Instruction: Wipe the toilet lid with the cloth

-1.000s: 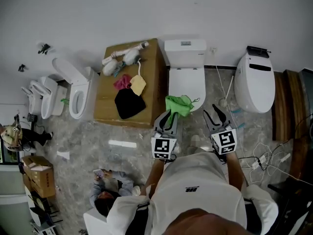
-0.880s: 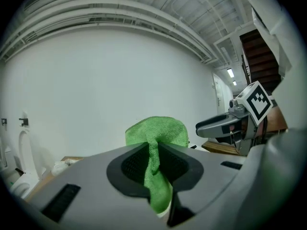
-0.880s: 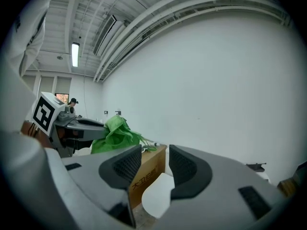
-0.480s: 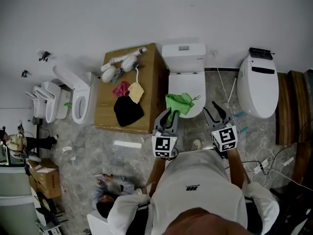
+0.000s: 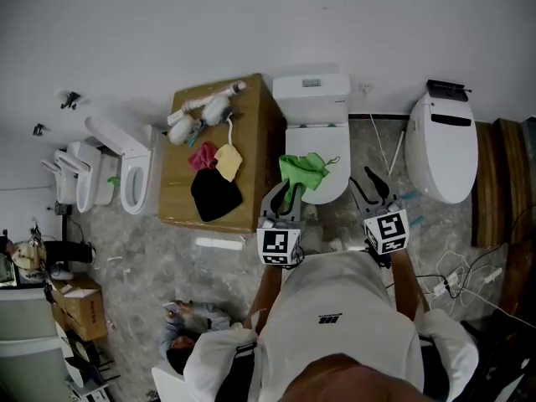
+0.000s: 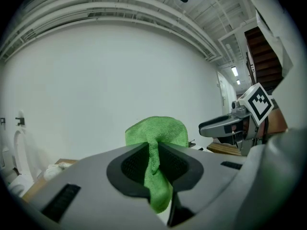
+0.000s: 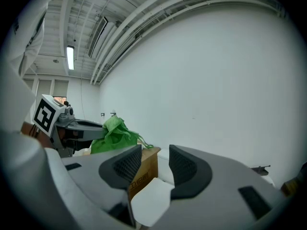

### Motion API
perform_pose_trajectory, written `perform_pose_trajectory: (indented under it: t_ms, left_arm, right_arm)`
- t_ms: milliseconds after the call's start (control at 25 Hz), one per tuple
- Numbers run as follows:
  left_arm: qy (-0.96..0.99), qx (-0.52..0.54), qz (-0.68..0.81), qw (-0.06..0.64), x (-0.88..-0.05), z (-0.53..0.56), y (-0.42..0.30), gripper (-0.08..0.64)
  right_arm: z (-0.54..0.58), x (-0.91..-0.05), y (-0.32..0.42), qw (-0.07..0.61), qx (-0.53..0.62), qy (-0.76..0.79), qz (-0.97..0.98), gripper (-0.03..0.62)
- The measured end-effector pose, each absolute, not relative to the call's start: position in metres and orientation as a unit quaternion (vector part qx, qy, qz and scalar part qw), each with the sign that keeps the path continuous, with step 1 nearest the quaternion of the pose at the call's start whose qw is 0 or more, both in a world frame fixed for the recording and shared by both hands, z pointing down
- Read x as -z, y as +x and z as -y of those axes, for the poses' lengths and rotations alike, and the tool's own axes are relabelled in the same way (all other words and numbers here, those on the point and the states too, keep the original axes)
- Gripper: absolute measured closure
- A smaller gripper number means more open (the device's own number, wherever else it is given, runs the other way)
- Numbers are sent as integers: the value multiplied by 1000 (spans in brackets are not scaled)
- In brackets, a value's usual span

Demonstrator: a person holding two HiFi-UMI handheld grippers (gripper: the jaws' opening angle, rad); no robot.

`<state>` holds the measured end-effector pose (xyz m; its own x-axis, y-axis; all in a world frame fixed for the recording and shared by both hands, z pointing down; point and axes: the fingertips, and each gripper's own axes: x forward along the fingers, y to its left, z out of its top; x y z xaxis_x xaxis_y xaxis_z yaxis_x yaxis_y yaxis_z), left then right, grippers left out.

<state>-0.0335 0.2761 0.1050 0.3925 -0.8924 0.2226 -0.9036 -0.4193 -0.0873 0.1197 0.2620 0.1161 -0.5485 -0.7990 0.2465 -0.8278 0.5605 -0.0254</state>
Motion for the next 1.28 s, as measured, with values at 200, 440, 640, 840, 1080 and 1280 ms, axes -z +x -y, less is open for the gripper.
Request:
perform_pose_trajectory:
  t_ms: [200, 440, 640, 840, 1080, 1280]
  left_arm:
    - [839, -113, 532, 29, -109, -250, -39, 485]
    - [850, -113, 513, 38, -119, -208, -47, 485]
    - [862, -114, 492, 46, -124, -165, -60, 485]
    - [873, -112, 471, 56, -131, -121, -76, 485]
    - [891, -103, 436, 66, -142, -83, -81, 485]
    - [904, -114, 404, 81, -162, -60, -76, 485]
  right_arm:
    - [-240, -120, 114, 111, -72, 471, 872, 402]
    - [-206, -127, 104, 122, -80, 484, 863, 402]
    - [-168, -132, 89, 133, -87, 499, 852, 402]
    - [-130, -135, 70, 146, -92, 512, 842, 402]
    - [-95, -140, 61, 159, -97, 533, 825, 402]
    - [-69, -147, 55, 168, -98, 536, 821, 402]
